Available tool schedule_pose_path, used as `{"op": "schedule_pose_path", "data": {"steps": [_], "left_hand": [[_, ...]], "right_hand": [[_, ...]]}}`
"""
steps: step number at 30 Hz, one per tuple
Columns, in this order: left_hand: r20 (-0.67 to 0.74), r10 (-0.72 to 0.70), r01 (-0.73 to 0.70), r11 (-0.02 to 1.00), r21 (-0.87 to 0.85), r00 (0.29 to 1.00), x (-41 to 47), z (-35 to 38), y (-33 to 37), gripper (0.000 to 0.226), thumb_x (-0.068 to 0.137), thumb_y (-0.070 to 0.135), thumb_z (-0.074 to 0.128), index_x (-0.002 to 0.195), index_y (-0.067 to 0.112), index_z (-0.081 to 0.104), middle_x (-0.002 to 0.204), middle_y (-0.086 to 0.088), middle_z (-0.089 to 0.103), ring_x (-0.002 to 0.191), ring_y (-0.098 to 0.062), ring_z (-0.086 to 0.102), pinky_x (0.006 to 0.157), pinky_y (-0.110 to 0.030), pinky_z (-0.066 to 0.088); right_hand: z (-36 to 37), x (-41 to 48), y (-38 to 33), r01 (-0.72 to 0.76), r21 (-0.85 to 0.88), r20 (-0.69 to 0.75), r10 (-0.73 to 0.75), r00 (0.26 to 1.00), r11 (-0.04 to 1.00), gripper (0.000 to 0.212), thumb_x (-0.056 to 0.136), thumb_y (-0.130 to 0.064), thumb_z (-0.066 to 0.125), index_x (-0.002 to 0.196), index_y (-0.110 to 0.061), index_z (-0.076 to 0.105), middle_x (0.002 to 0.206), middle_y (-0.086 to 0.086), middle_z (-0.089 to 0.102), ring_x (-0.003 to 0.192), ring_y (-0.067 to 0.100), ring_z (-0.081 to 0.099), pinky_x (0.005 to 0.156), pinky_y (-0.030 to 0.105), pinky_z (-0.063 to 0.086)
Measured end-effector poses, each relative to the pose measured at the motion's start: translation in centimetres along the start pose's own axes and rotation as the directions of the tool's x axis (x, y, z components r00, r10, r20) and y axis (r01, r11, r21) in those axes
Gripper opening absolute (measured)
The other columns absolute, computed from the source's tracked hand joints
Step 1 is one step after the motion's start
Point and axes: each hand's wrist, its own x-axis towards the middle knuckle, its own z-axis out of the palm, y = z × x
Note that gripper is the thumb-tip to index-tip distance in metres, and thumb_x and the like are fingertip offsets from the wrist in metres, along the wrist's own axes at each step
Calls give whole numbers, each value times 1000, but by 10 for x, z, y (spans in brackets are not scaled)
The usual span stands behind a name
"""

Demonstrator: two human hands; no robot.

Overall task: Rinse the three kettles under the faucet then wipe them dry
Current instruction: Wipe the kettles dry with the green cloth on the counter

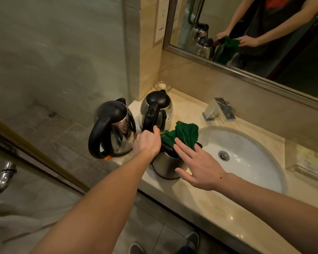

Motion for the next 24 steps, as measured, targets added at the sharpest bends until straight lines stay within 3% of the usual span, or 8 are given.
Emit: {"op": "schedule_pose_path", "data": {"steps": [4, 6, 8, 10, 13, 18, 20, 24], "left_hand": [[10, -7, 7, 1000, 14, 1000, 1, 1, -2, 62, 99, 50, 23, 102, 4, 64, 102, -17, 63, 95, -31, 57, 84, -41, 43], [14, -9, 9, 1000, 17, 1000, 2, 2, -3, 61, 99, 51, 23, 99, 6, 65, 97, -15, 63, 92, -30, 57, 82, -40, 44], [14, -6, 6, 1000, 7, 1000, 3, 2, -4, 60, 99, 50, 23, 93, 7, 65, 87, -10, 61, 85, -27, 56, 78, -38, 44], [8, -6, 6, 1000, -9, 1000, 3, 3, -5, 61, 99, 50, 23, 87, 8, 65, 81, -7, 60, 81, -24, 56, 77, -37, 45], [-3, -18, 17, 999, -41, 1000, 6, 6, -7, 62, 98, 52, 23, 84, 8, 65, 85, -10, 63, 82, -26, 58, 82, -42, 48], [23, -32, 34, 998, -54, 999, 3, 0, -3, 54, 97, 55, 27, 81, 12, 56, 83, -7, 56, 81, -24, 55, 77, -38, 46], [65, -42, 44, 999, -31, 997, 5, -2, -4, 56, 96, 56, 27, 76, 10, 53, 77, -5, 53, 73, -22, 52, 74, -36, 43], [214, -20, 32, 998, -55, 977, 13, -5, -7, 65, 93, 62, 26, 75, 10, 60, 74, -9, 63, 70, -24, 59, 79, -38, 48]], "right_hand": [[0, 6, 9, 58, -26, -10, -58, 998, 998, 77, 98, -62, 7, 151, -12, 34, 158, 6, 30, 96, 29, 56, 92, 39, 47], [-5, 19, 14, -56, 105, 38, 52, 998, 993, 80, 93, -66, 5, 155, -19, 21, 162, -2, 17, 122, 27, 46, 106, 37, 36], [-9, 33, 23, -243, 291, 102, 223, 970, 925, 70, 96, -61, 17, 153, -21, 29, 159, -3, 28, 133, 22, 39, 110, 35, 31], [-14, 45, 31, -380, 553, 104, 390, 915, 742, 50, 103, -49, 30, 130, -19, 59, 133, 5, 59, 120, 25, 51, 97, 34, 39], [-14, 50, 40, -487, 774, 181, 596, 782, 404, 55, 103, -46, 32, 108, -6, 70, 105, 12, 67, 101, 28, 57, 86, 37, 40], [-2, 41, 50, -483, 874, 379, 697, 608, -53, 61, 100, -56, 30, 106, -8, 67, 105, 10, 67, 98, 23, 62, 92, 39, 48], [3, 37, 48, -412, 861, 493, 690, 531, -298, 57, 101, -55, 32, 112, -7, 61, 104, 6, 64, 91, 16, 61, 82, 35, 50], [17, 29, 47, -179, 757, 628, 623, 466, -628, 70, 97, -59, 40, 141, -5, 44, 135, 13, 55, 115, 26, 57, 85, 40, 50]]}}
